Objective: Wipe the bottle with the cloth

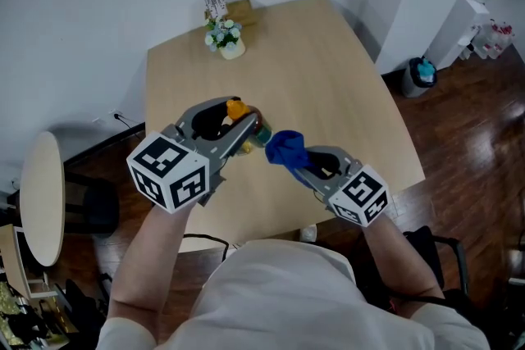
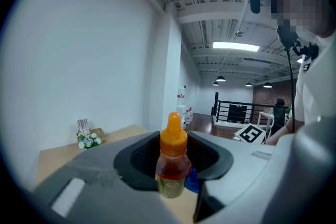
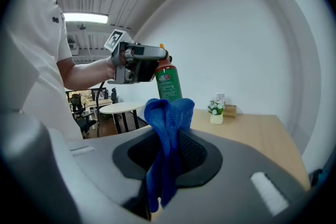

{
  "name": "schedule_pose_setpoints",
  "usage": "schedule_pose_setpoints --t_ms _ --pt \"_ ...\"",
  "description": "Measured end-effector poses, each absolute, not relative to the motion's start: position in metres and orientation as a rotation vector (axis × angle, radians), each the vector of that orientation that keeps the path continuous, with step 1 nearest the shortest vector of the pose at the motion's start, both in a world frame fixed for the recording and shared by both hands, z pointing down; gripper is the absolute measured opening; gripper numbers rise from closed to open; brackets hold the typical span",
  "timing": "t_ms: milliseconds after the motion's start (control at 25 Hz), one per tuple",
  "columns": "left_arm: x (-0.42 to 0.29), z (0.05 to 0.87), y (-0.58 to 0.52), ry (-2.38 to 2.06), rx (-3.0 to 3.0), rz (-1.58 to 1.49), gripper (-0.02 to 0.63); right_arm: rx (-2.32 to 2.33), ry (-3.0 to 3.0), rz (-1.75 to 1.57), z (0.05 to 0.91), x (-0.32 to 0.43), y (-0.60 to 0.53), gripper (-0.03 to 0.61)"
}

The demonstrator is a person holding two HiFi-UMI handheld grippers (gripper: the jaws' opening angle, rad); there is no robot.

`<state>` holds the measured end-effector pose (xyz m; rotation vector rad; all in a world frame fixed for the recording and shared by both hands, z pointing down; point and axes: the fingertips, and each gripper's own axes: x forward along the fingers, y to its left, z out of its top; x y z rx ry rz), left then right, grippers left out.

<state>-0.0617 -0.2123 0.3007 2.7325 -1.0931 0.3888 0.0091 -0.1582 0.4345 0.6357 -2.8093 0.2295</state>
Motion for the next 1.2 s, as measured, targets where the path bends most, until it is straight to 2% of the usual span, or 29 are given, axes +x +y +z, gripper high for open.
schedule_pose_setpoints --t_ms 440,960,1200 --pt "-0.062 0.306 -0.204 -1.078 2.708 0.367 0.160 0.525 -2.906 -0.070 0.352 -0.036 -0.108 0.091" --pt "-0.061 0.293 -0.194 -1.059 2.734 0.336 0.160 0.548 -2.835 0.203 0.433 -0.040 -0.122 0.091" --pt "-0.061 0.291 -0.194 -1.081 2.733 0.320 0.160 0.524 -2.846 0.159 0.417 -0.038 -0.111 0.091"
